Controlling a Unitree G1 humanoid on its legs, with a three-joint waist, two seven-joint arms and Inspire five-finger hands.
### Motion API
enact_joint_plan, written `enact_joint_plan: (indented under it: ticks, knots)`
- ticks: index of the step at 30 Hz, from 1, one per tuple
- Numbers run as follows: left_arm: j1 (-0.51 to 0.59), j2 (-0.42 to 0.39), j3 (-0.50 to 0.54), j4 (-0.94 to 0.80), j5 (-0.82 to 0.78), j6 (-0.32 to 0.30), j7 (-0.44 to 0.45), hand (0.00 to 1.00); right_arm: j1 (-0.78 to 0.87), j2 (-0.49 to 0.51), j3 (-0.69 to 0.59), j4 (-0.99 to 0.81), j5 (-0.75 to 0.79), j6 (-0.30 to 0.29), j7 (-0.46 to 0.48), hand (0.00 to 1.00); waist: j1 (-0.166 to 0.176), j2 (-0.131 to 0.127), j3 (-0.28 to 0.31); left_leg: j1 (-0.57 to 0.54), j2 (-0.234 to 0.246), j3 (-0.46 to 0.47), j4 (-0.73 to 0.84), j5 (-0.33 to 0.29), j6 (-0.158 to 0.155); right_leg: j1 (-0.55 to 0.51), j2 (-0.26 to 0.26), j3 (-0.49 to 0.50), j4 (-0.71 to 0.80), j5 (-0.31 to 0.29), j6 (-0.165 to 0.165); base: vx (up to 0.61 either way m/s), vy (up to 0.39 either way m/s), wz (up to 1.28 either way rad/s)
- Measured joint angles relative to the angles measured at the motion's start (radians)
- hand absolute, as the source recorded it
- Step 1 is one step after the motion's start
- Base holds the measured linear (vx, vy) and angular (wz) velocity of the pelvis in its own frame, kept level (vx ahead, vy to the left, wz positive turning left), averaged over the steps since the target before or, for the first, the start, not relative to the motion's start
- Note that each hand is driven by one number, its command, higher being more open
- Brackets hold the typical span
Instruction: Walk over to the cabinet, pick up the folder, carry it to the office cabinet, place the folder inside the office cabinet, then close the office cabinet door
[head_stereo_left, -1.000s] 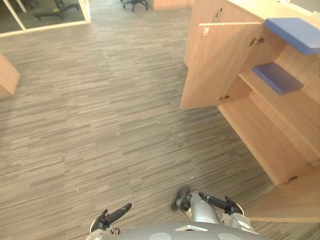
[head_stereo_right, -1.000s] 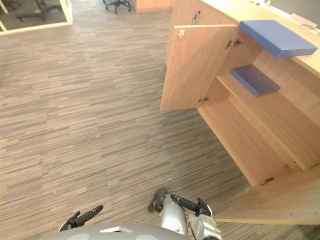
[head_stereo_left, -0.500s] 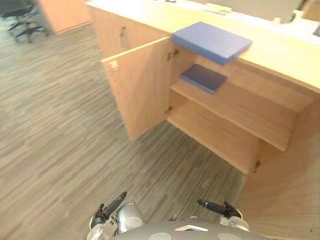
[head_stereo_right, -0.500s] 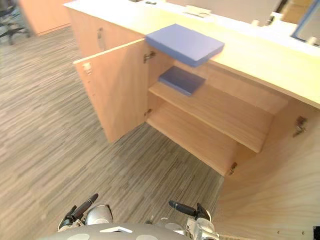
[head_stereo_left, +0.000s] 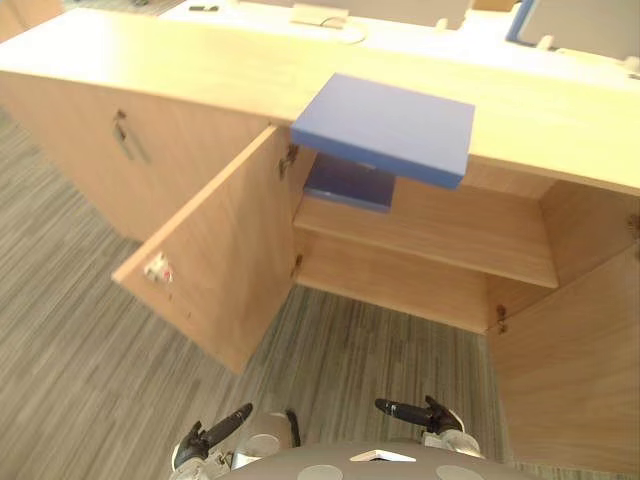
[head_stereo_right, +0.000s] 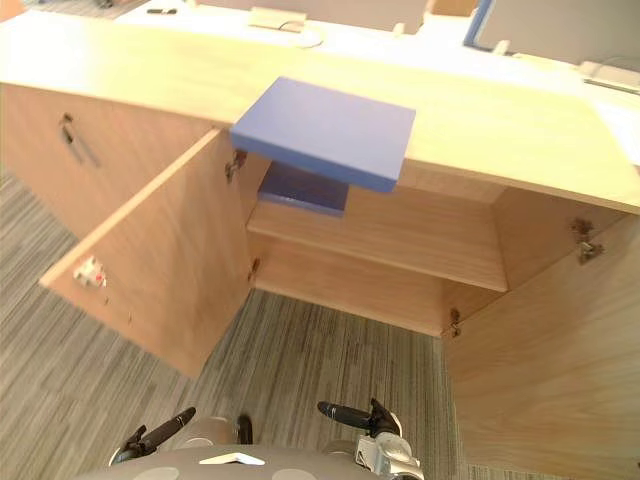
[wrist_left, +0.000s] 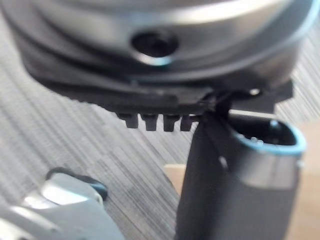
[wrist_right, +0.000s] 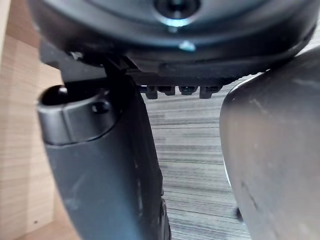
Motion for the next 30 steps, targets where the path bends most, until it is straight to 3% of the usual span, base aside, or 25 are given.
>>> enact_joint_plan:
  ticks: [3, 7, 9, 10, 11, 14, 16, 21, 24, 30]
  knots:
    - [-0.03, 0.017, -0.085, 0.0, 0.101, 0.0, -0.018, 1.0, -0.004, -0.013, 0.002, -0.013, -0.014, 0.002, 0.004, 1.0, -0.019, 0.023, -0.009, 0.087, 0.003, 0.038, -0.078, 0.006, 0.008, -0.042, 0.023, -0.091, -0.035, -0.04, 0.015, 0.2, 0.139, -0.46]
    - [-0.117, 0.025, -0.173, -0.003, 0.149, 0.0, -0.051, 1.0, -0.014, -0.015, 0.011, -0.051, -0.043, 0.003, 0.026, 1.0, -0.052, 0.048, 0.002, 0.121, 0.038, 0.035, -0.1, 0.005, 0.007, -0.099, 0.109, -0.068, -0.219, -0.047, 0.025, 0.14, -0.006, -0.06]
    - [-0.148, 0.03, -0.216, -0.029, 0.139, 0.0, -0.061, 1.0, -0.015, -0.015, 0.021, -0.054, -0.052, 0.005, 0.024, 1.0, -0.052, 0.037, 0.007, 0.134, 0.046, 0.022, -0.099, 0.0, -0.007, -0.1, 0.139, -0.017, -0.363, -0.008, 0.065, 0.09, -0.114, 0.17]
    - [-0.159, 0.031, -0.254, -0.066, 0.097, -0.002, -0.07, 1.0, -0.013, -0.011, 0.043, -0.052, -0.054, 0.007, 0.025, 1.0, -0.053, 0.0, 0.007, 0.142, 0.023, 0.01, -0.097, -0.01, -0.034, -0.094, 0.133, 0.029, -0.446, 0.104, 0.069, 0.11, -0.215, 0.2]
    - [-0.164, 0.028, -0.287, -0.087, 0.025, -0.004, -0.081, 1.0, -0.014, -0.011, 0.046, -0.048, -0.054, 0.014, 0.029, 1.0, -0.052, -0.022, 0.011, 0.156, 0.015, -0.005, -0.098, -0.023, -0.06, -0.078, 0.124, 0.049, -0.456, 0.079, 0.074, 0.14, -0.276, 0.15]
    - [-0.115, -0.009, -0.408, -0.201, -0.13, 0.006, -0.124, 1.0, -0.016, -0.04, 0.05, -0.049, -0.073, 0.022, 0.042, 1.0, -0.076, 0.036, -0.015, 0.156, 0.06, -0.024, -0.141, -0.007, -0.094, -0.044, 0.184, 0.015, -0.557, 0.097, 0.06, 0.13, -0.212, 0.12]
    - [-0.067, -0.008, -0.482, -0.351, -0.228, 0.008, -0.155, 1.0, -0.015, -0.059, 0.066, -0.049, -0.097, 0.026, 0.045, 1.0, -0.074, 0.058, -0.029, 0.156, 0.092, -0.022, -0.163, -0.002, -0.107, -0.012, 0.229, 0.009, -0.646, 0.132, 0.048, 0.11, -0.121, -0.01]
    - [0.034, 0.005, -0.568, -0.744, -0.368, 0.006, -0.191, 1.0, -0.012, -0.077, 0.159, -0.059, -0.133, 0.034, 0.044, 1.0, -0.071, 0.057, -0.048, 0.143, 0.139, -0.02, -0.17, -0.015, -0.135, 0.034, 0.29, 0.0, -0.77, 0.173, 0.031, 0.12, -0.056, -0.03]
    - [0.059, -0.001, -0.572, -0.92, -0.338, 0.007, -0.169, 1.0, -0.004, -0.089, 0.206, -0.064, -0.133, 0.039, 0.038, 1.0, -0.07, 0.055, -0.067, 0.132, 0.145, -0.036, -0.186, -0.018, -0.139, 0.034, 0.299, -0.017, -0.791, 0.171, 0.026, 0.15, 0.002, 0.13]
    - [0.087, -0.047, -0.483, -1.163, 0.049, -0.005, 0.0, 1.0, 0.006, -0.094, 0.26, -0.068, -0.132, 0.039, -0.009, 1.0, -0.045, 0.072, -0.106, 0.109, 0.13, -0.108, -0.197, -0.018, -0.138, 0.057, 0.283, -0.064, -0.828, 0.172, 0.026, 0.13, 0.052, 0.27]
